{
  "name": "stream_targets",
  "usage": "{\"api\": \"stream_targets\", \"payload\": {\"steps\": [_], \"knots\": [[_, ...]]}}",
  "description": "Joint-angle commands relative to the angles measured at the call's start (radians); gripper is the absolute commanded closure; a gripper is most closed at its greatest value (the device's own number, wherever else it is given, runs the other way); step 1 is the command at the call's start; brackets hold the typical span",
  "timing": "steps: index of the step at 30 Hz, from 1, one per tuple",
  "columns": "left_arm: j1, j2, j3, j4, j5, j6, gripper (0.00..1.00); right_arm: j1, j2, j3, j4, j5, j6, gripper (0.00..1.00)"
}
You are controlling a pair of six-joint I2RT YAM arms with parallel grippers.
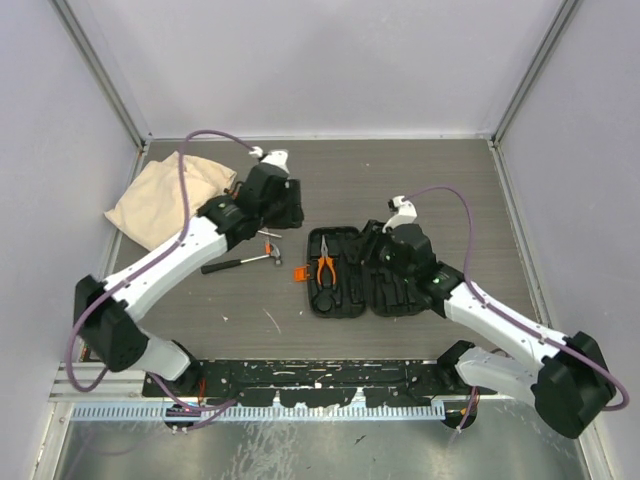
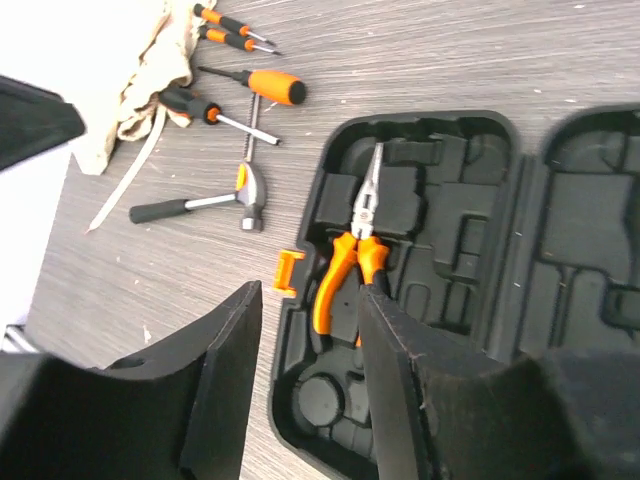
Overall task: Sort the tools into containers
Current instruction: Adjust the hammer at the center of the board.
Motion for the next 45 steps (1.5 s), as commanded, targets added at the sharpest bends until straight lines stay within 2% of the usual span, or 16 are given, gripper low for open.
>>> {"api": "stream_targets", "payload": {"steps": [1, 6, 9, 13, 18, 30, 37, 45], "knots": [[0.067, -0.125, -0.123, -0.027, -0.087, 0.09, 0.47, -0.005, -0.082, -0.062, -0.012, 0.098, -0.021, 0.49], [0.153, -0.177, -0.239, -0.062, -0.104, 0.116, 0.33, -0.005, -0.098, -0.101, -0.044, -0.013, -0.08, 0.47], [0.204, -0.167, -0.286, -0.05, -0.067, 0.128, 0.3, -0.005, -0.074, -0.101, -0.072, -0.095, -0.109, 0.46], [0.245, -0.095, -0.285, -0.044, -0.015, 0.168, 0.27, -0.005, -0.066, -0.138, -0.015, -0.191, -0.118, 0.46], [0.252, 0.012, -0.265, -0.042, -0.001, 0.233, 0.25, -0.005, -0.047, -0.133, -0.027, -0.213, -0.123, 0.46], [0.308, 0.139, -0.271, 0.052, 0.036, 0.283, 0.27, -0.006, -0.01, -0.114, -0.042, -0.264, -0.121, 0.46], [0.345, 0.227, -0.241, 0.065, 0.115, 0.309, 0.31, -0.006, 0.003, -0.101, -0.059, -0.283, -0.121, 0.46], [0.347, 0.271, -0.237, 0.041, 0.182, 0.291, 0.45, -0.006, 0.037, -0.098, -0.049, -0.293, -0.113, 0.46]]}}
